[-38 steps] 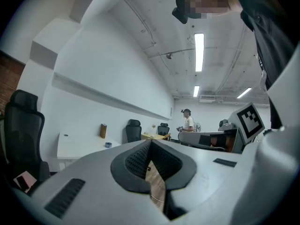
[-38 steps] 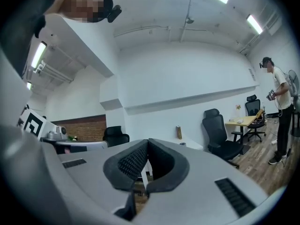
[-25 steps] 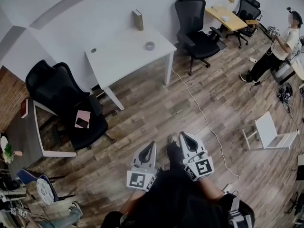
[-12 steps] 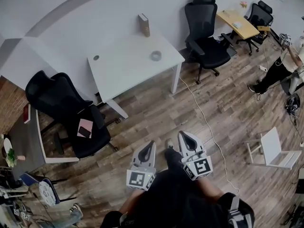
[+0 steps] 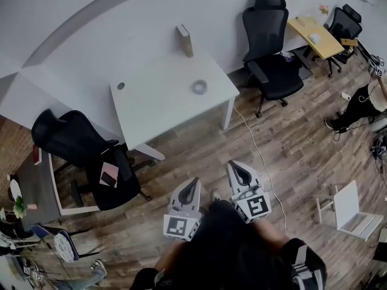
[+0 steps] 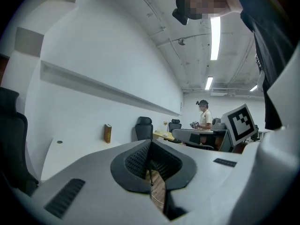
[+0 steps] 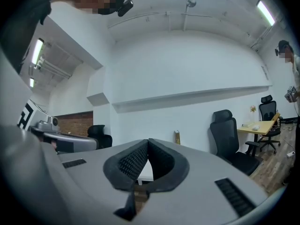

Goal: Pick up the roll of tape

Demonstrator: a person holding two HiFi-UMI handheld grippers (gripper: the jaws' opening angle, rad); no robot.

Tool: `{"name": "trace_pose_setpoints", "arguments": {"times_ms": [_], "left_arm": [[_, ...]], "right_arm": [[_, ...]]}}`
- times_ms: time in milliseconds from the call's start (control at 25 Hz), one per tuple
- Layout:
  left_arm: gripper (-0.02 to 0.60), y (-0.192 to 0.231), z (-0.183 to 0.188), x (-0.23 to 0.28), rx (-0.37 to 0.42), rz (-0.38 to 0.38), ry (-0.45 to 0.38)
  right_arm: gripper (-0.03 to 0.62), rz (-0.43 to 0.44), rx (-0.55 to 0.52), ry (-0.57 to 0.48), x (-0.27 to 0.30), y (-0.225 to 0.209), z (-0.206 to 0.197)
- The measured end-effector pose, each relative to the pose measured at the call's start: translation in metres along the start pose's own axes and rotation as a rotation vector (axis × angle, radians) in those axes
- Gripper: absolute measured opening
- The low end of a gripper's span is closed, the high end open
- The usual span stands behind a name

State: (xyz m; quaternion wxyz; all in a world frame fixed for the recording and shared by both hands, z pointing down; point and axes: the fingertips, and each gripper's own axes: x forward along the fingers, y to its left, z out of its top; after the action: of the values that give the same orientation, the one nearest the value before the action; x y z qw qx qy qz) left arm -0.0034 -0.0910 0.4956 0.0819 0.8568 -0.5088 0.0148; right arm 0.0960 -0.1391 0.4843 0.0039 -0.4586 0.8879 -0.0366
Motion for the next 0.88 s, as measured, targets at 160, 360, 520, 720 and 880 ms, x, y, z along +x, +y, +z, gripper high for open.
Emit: {"name": "trace_pose_setpoints", "arguments": {"times_ms": [160, 360, 520, 720, 880], "left_arm": [[0.023, 0.010, -0.001, 0.028, 0.000, 0.017, 0.012], [0.023, 0.036, -0.001, 0.068, -0.014, 0.024, 0.022], [0.023, 0.057, 0.002, 0.111, -0.016, 0.008, 0.029], [0.023, 0.091, 0.004, 0.169, -0.013, -0.025, 0.029], [0.023, 0.127, 0.014, 0.221, -0.014, -0.041, 0.033]], "right_arm": [[0.012, -0.017, 0.032, -0.003, 0.018, -0.028, -0.001], [0.012, -0.013, 0.040, 0.015, 0.055, -0.052, -0.006], [0.012, -0.019, 0.051, 0.025, 0.086, -0.073, -0.009], [0.012, -0.035, 0.049, 0.029, 0.138, -0.103, -0.013], [0.012, -0.049, 0.036, 0.037, 0.189, -0.130, -0.007]]}}
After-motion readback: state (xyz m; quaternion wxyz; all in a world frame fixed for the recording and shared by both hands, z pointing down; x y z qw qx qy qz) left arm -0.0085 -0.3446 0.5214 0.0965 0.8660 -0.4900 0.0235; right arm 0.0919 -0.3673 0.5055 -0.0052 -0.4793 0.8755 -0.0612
